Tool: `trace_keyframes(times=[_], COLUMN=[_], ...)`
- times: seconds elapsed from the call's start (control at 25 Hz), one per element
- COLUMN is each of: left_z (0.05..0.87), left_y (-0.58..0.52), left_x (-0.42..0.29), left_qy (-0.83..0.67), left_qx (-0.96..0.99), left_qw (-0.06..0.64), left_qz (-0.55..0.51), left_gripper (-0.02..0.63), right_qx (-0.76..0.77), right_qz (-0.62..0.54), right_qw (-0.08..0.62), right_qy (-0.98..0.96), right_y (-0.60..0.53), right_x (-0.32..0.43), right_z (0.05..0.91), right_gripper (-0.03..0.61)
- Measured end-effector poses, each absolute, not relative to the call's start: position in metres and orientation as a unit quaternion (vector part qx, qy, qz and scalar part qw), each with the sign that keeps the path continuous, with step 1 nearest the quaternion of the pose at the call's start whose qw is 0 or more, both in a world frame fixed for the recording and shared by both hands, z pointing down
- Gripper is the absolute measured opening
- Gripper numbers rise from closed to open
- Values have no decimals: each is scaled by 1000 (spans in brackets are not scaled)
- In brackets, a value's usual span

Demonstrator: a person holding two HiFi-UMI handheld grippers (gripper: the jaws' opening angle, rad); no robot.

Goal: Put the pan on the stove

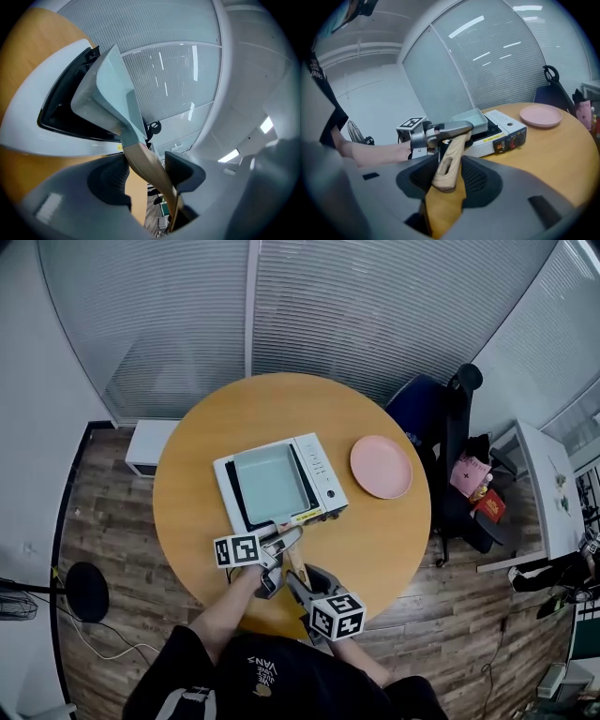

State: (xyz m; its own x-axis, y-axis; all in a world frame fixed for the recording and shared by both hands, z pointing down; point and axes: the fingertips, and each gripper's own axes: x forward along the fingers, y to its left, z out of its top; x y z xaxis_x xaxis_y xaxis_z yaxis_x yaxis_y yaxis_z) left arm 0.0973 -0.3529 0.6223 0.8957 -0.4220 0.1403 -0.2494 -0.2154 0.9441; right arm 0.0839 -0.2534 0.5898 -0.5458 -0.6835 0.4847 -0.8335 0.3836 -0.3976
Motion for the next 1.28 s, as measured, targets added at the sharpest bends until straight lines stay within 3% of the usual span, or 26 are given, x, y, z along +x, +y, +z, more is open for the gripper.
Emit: trace_keyframes(times=[0.84, 1.28], left_z=[624, 625], left_y=[-377, -373], left_x=[107, 89], left_qy=[-207, -255], left_qx=[785, 782], left_qw=[578, 563], left_qz=[-78, -74], left_gripper=[247, 282], right_qx=[457, 443], right_qz=[320, 317], right_qw=[136, 133], right_qy=[-819, -828], right_y=[-279, -271], right_x=[96, 101], right_z=[596, 589], right_gripper=[161, 161])
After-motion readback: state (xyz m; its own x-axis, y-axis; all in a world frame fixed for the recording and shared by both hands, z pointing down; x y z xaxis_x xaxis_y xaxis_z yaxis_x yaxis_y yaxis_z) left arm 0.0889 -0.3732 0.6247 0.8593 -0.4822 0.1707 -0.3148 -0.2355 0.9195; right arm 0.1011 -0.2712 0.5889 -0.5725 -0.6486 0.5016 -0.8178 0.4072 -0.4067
